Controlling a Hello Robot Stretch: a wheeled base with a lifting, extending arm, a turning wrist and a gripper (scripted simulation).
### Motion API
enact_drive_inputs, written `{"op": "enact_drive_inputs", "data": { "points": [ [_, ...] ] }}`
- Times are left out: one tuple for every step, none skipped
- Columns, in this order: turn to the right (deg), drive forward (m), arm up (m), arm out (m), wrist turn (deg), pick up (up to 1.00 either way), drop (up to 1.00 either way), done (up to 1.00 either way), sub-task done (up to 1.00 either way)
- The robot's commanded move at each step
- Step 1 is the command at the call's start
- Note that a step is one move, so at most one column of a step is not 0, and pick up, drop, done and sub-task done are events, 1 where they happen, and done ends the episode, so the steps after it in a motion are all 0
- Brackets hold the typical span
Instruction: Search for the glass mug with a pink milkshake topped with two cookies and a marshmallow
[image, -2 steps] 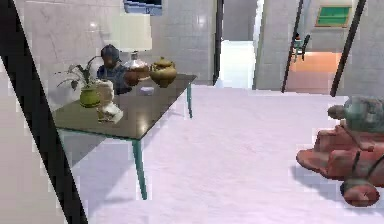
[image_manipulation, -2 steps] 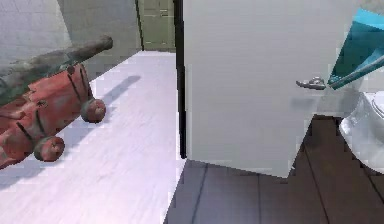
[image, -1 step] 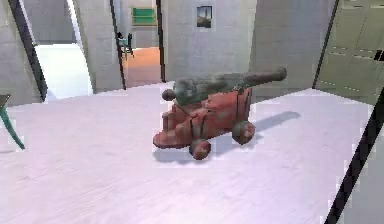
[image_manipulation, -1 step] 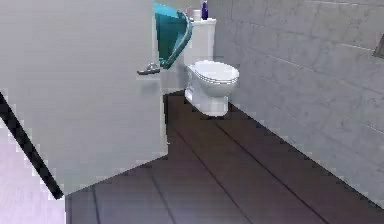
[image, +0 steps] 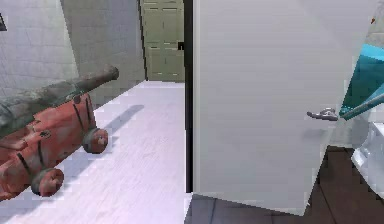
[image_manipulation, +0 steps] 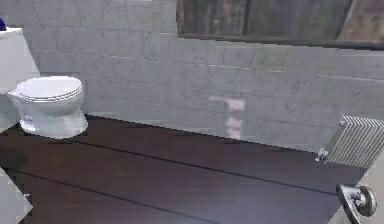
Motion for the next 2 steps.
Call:
{"op": "enact_drive_inputs", "data": {
  "points": [
    [9.0,0.00,0.00,0.00,0.0,0.00,0.00,0.00,0.00],
    [0.0,0.10,0.00,0.00,0.0,0.00,0.00,0.00,0.00]
  ]
}}
